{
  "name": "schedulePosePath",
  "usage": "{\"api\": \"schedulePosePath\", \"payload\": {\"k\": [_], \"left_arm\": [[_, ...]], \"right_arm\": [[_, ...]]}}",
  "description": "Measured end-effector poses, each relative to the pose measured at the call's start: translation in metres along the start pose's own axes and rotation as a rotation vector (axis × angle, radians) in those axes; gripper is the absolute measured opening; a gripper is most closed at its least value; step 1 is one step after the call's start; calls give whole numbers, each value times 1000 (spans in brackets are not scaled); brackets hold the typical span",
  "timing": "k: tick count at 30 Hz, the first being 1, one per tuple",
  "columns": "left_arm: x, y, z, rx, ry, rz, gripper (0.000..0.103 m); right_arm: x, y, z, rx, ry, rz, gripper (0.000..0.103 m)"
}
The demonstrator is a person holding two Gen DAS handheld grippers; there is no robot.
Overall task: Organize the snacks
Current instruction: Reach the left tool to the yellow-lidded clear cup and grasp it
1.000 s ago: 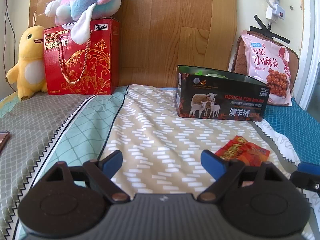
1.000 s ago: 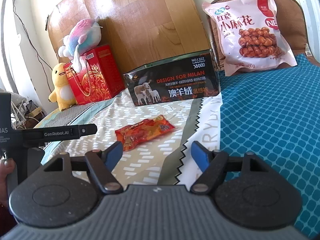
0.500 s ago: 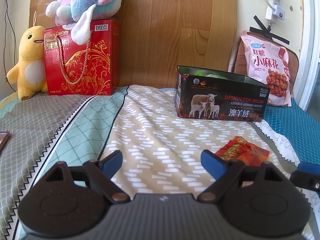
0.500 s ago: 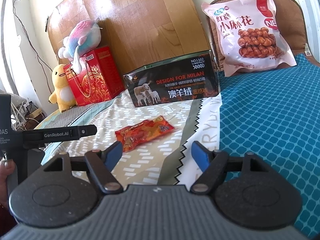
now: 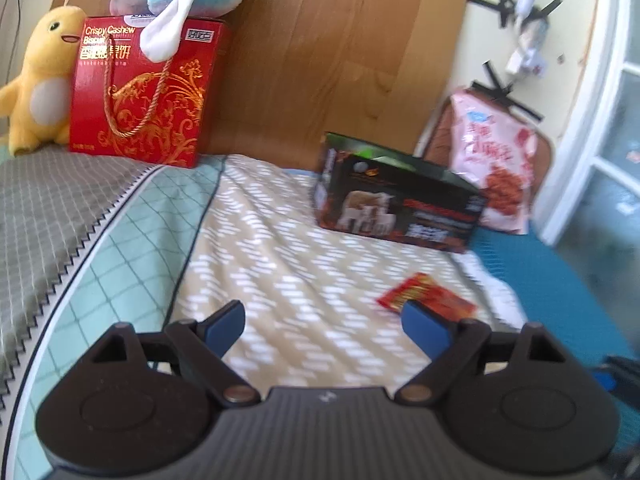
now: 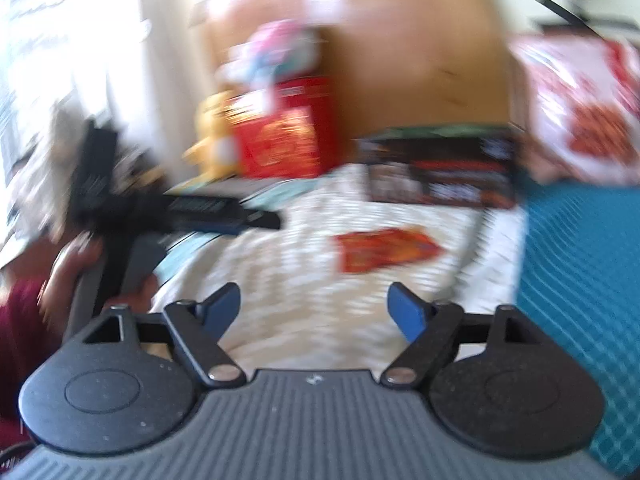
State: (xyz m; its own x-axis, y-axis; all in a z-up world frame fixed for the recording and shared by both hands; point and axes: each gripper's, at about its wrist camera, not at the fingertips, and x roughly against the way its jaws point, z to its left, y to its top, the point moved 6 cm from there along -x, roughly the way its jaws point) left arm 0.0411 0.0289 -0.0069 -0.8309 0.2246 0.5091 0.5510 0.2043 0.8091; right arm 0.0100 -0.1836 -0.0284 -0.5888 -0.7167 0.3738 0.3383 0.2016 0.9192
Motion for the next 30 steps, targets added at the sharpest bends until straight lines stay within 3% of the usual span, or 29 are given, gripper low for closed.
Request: {"api": "schedulePosePath", "payload": {"k": [5,13,18,20,23,30], "left_arm": [[28,-9,-1,22,-90,25,91],[50,-33,-6,66,-231,87,91],[54,-34,-22,33,-281,85,91],[52,-38,-26,28,-289,96,91],[49,-44,-28,30,-302,117,91],[41,-57,-30,46,-324,161,91]], "right_arm": [[-21,-9,28,157,45,94,87],[-35,-10,28,152,27,130,85],[-30,-9,39,158,87,136,78],[-32,-11,44,169,97,151,63],[-38,-17,47,178,79,179,50],[-42,-13,37,131,24,158,35]]}}
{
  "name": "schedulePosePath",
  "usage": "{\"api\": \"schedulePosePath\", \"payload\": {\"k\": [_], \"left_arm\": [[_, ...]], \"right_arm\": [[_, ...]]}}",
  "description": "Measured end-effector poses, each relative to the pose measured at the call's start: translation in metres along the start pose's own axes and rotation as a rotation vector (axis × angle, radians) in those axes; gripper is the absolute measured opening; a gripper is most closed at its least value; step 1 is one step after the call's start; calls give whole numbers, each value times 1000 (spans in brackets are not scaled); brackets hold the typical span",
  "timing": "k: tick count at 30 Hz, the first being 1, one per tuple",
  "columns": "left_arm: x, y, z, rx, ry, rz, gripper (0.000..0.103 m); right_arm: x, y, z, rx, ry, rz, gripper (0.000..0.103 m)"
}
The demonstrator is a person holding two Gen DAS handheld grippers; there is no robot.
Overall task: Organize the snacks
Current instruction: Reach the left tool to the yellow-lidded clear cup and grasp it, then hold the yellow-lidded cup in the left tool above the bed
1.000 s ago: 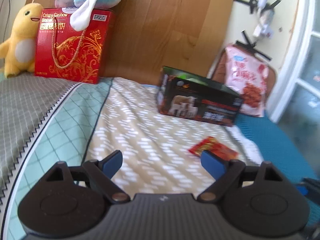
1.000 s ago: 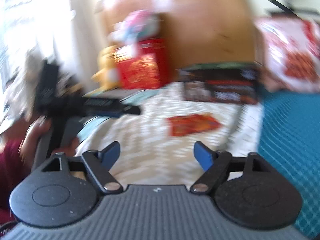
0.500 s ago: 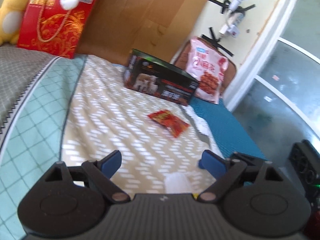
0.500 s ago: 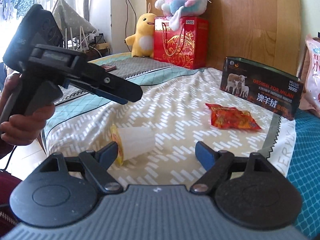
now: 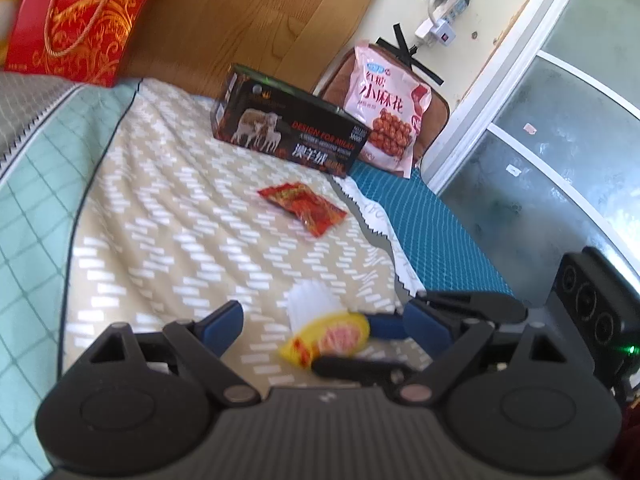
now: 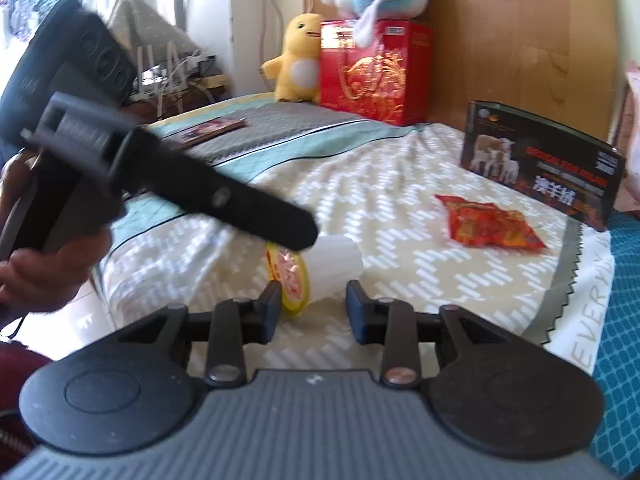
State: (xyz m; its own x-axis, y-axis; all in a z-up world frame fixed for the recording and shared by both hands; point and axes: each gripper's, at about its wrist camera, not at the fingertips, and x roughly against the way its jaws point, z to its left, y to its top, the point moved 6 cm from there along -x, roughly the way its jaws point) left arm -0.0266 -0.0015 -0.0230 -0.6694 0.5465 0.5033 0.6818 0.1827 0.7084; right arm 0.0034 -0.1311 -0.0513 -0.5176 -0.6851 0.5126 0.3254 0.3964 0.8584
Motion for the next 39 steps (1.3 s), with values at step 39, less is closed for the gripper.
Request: {"api": "schedulePosePath", "payload": {"k": [39], "left_arm": [[-14,12,15,25,84,-54,96]], "right_arm": [[-3,-1,-31,-155,-55,-61,58]]}}
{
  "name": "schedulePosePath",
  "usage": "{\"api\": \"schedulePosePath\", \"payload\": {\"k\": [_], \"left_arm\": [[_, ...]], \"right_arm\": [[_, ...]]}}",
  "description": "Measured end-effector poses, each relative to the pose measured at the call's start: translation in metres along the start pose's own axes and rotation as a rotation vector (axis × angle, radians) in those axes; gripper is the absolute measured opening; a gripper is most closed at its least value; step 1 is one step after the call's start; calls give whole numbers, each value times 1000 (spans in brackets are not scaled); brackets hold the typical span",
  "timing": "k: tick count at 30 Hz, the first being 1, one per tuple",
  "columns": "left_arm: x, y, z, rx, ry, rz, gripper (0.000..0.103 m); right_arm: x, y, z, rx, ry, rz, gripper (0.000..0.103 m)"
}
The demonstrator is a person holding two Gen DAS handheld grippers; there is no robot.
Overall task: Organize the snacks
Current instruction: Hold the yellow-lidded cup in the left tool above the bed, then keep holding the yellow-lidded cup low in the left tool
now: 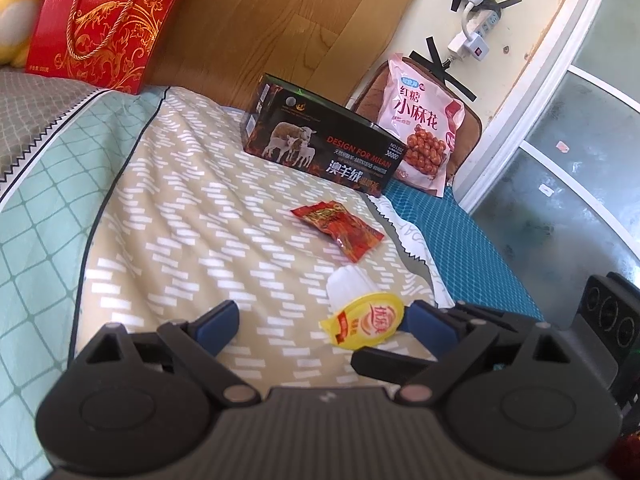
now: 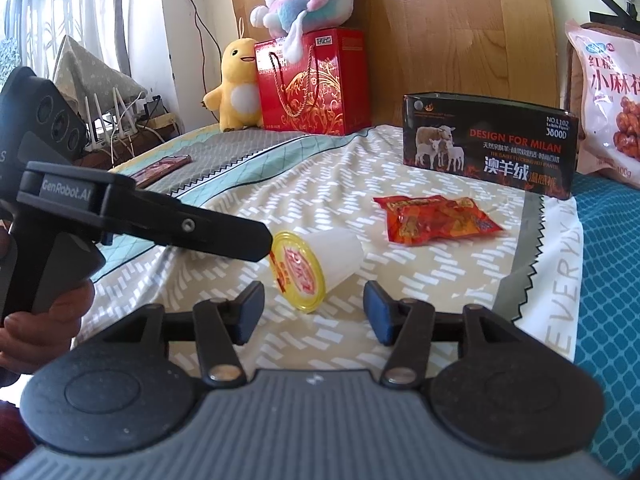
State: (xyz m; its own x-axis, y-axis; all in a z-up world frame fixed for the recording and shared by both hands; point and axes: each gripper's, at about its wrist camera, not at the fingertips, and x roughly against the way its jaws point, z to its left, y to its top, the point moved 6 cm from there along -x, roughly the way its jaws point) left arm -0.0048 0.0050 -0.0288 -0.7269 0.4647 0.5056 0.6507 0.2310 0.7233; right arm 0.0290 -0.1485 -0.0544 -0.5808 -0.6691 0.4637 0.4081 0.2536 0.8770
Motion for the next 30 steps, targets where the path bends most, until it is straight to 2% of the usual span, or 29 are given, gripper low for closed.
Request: {"api": "schedulePosePath", "payload": {"k": [30], "left_arm": [[-1,-2,-1,-21,6,-5,96]], "right_arm": [[0,0,0,-4,1,0,59]]}}
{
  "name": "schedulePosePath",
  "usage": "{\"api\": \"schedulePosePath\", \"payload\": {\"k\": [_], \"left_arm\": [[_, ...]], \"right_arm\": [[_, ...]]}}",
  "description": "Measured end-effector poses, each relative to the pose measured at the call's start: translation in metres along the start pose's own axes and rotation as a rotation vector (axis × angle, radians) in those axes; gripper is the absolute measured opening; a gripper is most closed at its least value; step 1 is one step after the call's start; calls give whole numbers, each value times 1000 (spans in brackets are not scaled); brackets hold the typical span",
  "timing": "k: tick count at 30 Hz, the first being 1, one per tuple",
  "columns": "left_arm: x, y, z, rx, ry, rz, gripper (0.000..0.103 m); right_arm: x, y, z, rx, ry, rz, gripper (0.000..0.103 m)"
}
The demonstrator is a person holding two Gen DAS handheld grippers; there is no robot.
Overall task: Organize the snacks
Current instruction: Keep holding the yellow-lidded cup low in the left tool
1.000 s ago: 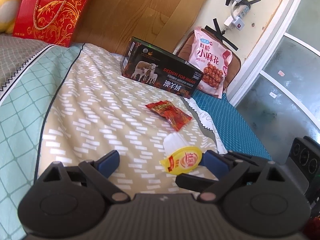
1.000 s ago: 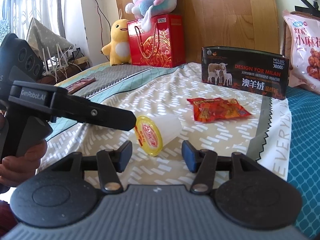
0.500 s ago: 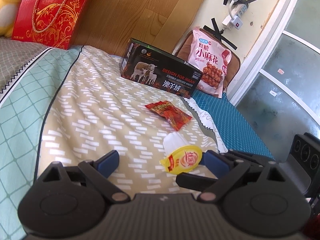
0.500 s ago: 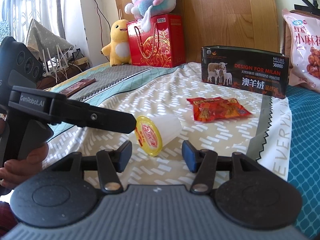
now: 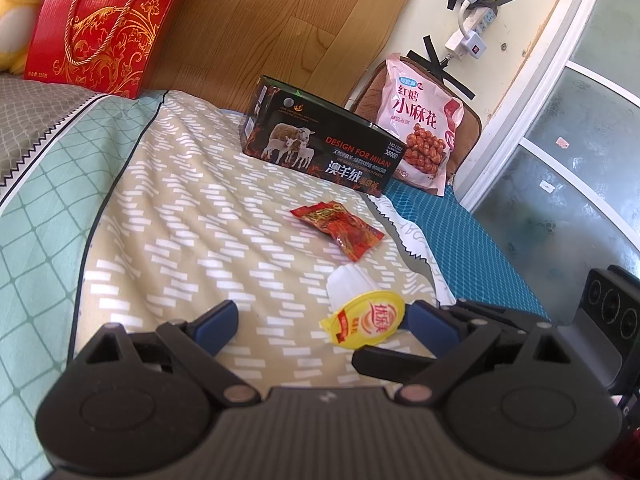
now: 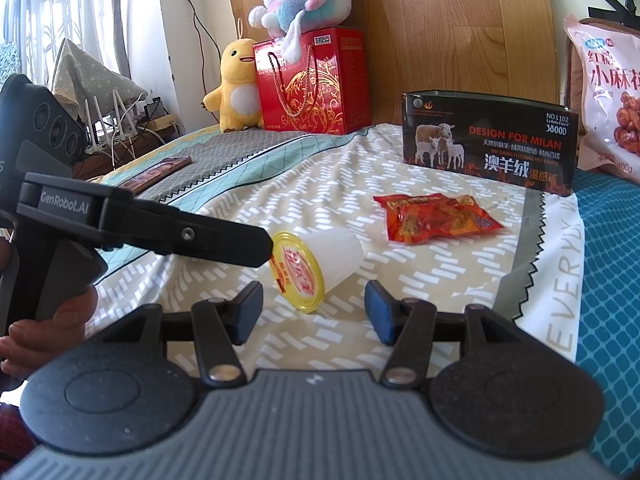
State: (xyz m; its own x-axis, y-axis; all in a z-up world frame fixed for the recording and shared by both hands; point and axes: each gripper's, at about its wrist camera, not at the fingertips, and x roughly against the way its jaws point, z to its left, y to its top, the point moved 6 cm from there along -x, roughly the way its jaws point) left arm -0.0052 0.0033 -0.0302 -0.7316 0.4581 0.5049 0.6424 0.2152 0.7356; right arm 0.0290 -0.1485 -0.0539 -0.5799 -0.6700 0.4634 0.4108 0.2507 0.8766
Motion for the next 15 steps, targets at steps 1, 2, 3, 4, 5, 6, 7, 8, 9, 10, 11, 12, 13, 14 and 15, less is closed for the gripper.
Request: {"api": "schedulePosePath", "payload": {"k": [1,2,3,4,5,6,7,8,9,10,11,12,13,14,15], "left_arm": [[0,0,0,0,0,0,96],[0,0,0,0,0,0,96],[0,0,0,0,0,0,96],[0,0,0,0,0,0,96],[0,0,0,0,0,0,96],[0,0,0,0,0,0,96],[0,0,0,0,0,0,96],[0,0,0,0,0,0,96],[0,0,0,0,0,0,96],[0,0,0,-1,1,0,96],[0,0,0,-1,1,0,96],[0,0,0,0,0,0,96],[0,0,0,0,0,0,96],[0,-1,0,0,0,1,96],[0,-1,0,0,0,1,96]], "right_arm": [[0,0,0,0,0,0,59],[0,0,0,0,0,0,59],[0,0,-1,-1,-1,-1,59],[0,0,0,-1,-1,-1,59],[0,0,0,-2,-2,-2,59],[0,-1,0,-2,-3,-3,59],[0,-1,0,-3,-4,-4,59],[0,-1,0,-4,-5,-5,59],[0,-1,0,-6,-7,-7,59],[1,-1,-1,-9,-10,-10,59],[1,-1,-2,-13,-13,-12,59],[1,-1,-2,-18,-18,-16,59],[2,-1,-3,-25,-22,-19,59],[2,0,-4,-32,-26,-22,59],[3,0,-5,-37,-30,-25,59]]}}
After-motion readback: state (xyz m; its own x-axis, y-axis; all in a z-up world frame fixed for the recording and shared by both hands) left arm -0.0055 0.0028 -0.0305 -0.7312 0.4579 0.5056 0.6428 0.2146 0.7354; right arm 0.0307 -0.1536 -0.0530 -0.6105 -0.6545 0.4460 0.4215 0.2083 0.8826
